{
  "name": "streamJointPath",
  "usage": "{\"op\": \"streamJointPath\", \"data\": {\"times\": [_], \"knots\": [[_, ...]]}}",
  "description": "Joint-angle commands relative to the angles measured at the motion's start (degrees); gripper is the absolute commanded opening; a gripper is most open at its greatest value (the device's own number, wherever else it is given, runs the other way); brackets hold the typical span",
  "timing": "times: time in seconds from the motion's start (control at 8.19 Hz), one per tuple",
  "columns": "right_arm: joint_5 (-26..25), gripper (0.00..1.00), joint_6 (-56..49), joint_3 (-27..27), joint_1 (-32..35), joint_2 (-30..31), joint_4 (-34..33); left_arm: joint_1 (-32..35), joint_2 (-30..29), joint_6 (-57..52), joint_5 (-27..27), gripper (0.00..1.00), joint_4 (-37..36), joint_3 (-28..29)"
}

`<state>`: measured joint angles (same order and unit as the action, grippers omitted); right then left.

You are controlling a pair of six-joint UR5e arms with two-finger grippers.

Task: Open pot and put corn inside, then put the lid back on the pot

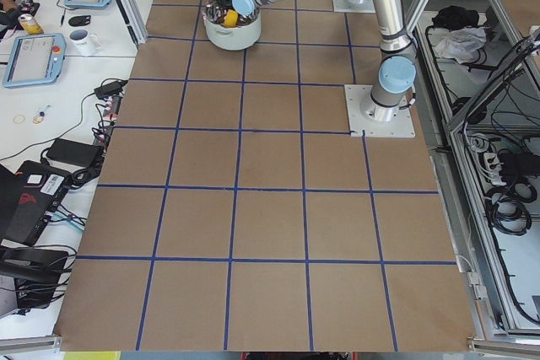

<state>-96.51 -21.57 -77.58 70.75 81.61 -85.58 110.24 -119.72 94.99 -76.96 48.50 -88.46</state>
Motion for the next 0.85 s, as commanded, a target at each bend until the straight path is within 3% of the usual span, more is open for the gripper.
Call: {"op": "streamJointPath", "data": {"times": [0.0, 0.24, 0.73], "knots": [[1.6, 0.05, 3.4, 0.5, 0.4, 0.2, 0.0, 0.0, 1.6, 0.2, -0.1, 1.0, -0.1, 0.3], [1.6, 0.06, 6.0, 0.8, 2.6, 0.5, 0.0, -0.1, 3.9, -2.0, 0.3, 1.0, 0.4, 0.6], [6.0, 0.07, 18.5, 1.2, 10.6, -1.9, -2.0, -3.3, 7.1, -29.5, 0.1, 1.0, 3.2, 0.8]]}}
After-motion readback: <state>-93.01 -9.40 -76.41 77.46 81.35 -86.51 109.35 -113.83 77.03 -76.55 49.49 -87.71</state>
